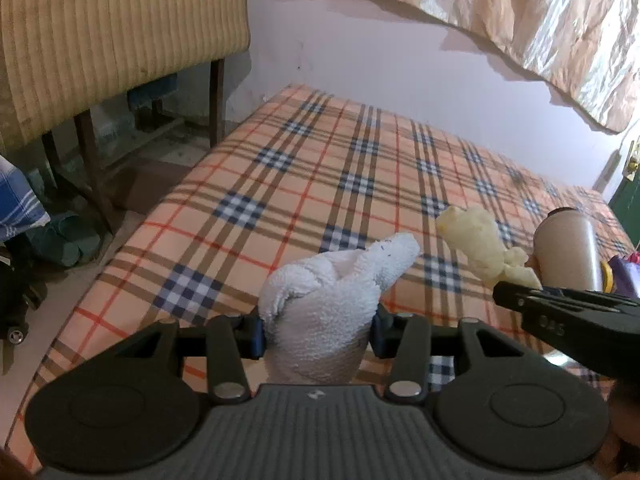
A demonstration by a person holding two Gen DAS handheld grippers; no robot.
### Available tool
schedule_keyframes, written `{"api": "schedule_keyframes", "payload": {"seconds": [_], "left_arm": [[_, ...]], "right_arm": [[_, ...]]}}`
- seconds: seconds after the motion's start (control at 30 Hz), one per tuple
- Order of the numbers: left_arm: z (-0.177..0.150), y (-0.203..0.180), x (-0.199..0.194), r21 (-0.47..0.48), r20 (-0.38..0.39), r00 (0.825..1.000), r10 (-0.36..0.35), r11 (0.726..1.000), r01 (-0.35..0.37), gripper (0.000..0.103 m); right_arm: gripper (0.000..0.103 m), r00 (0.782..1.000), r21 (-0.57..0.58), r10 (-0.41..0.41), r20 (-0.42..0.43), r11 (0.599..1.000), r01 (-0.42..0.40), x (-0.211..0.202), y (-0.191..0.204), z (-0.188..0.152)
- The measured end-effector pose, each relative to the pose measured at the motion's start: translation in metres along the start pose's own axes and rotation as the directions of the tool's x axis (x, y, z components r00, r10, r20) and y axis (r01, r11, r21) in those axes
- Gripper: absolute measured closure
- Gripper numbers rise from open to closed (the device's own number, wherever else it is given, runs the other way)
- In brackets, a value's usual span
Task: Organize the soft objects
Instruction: 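Grasp the rolled white towel with the left gripper while the right grasps the yellow plastic bag, then carry the white towel and yellow bag in both grippers to the white box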
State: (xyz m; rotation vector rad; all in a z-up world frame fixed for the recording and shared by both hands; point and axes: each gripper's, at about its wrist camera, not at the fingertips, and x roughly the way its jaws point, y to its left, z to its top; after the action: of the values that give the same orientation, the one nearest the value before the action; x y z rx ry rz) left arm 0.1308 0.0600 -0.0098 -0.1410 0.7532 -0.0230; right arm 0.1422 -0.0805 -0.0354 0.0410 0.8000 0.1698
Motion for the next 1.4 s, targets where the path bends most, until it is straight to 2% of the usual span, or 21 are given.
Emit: {"api": "schedule_keyframes", "payload": {"seconds": [0.2,0.37,0.93,1.4], "left_arm": [[0.001,-0.009,-0.014,-0.002,0.019,1.0,0.006,1.0,-0.006,0.055],[0.005,-0.026,-0.029,0.008,0.035,0.999,0.013,1.0,-0.013,0.055],[0.021,-0.1,-0.049,0.071,0.047,0.998,-0.042,0.997,0.039,0.055],[0.02,-0.137,-0.055,0.114,0.041,0.996,-0.08,0.991,0.075,0.055]], "right_arm": [[0.092,0.999,-0.037,0.002,0.041,0.999,0.0,-0.036,0.004,0.0],[0.092,0.998,-0.023,-0.007,0.055,1.0,0.008,-0.056,-0.006,0.001],[0.092,0.995,0.074,-0.075,0.065,0.995,0.07,-0.112,-0.089,0.028],[0.092,0.989,0.11,-0.121,0.08,0.988,0.112,-0.139,-0.131,0.025]]}}
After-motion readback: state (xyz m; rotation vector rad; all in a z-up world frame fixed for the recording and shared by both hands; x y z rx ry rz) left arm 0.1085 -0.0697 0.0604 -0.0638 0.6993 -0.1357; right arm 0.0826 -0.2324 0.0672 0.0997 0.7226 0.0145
